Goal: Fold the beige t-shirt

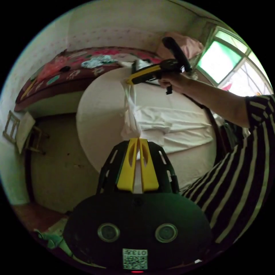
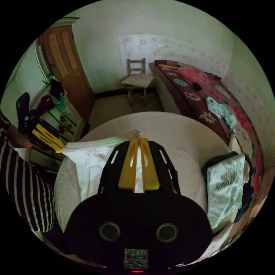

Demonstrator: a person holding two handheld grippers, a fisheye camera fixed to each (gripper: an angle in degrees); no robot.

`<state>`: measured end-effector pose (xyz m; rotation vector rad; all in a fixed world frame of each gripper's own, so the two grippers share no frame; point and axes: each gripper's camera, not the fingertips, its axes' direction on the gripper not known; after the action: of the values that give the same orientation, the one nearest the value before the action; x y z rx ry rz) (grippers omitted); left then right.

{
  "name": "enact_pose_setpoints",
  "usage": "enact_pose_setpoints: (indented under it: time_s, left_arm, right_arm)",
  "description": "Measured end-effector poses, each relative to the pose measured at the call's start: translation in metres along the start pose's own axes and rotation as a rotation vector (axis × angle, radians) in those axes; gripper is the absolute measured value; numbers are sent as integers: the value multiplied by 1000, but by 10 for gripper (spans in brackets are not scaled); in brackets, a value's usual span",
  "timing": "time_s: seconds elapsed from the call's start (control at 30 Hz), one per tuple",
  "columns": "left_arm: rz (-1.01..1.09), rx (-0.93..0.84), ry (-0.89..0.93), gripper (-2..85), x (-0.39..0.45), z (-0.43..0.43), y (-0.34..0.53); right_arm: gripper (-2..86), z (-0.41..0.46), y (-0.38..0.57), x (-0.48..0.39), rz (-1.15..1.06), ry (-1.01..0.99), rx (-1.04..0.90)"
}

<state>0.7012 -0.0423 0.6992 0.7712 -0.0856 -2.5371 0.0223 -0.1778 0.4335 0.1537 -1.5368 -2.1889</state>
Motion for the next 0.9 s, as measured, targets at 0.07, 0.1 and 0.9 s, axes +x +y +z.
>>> enact_pose_setpoints:
  time_s: [0.07, 0.1, 0.9]
  left_arm:
    - [144, 42, 49, 1, 45, -11, -17]
    - [185, 49, 67, 1, 58, -13, -22]
    - [813, -186, 371, 10, 465, 193, -153]
  right_arm:
    - [8, -33, 41, 9, 40, -13, 58]
    - [8, -55, 71, 15, 73, -11, 96]
    - [21, -155, 560, 39, 498, 308, -152]
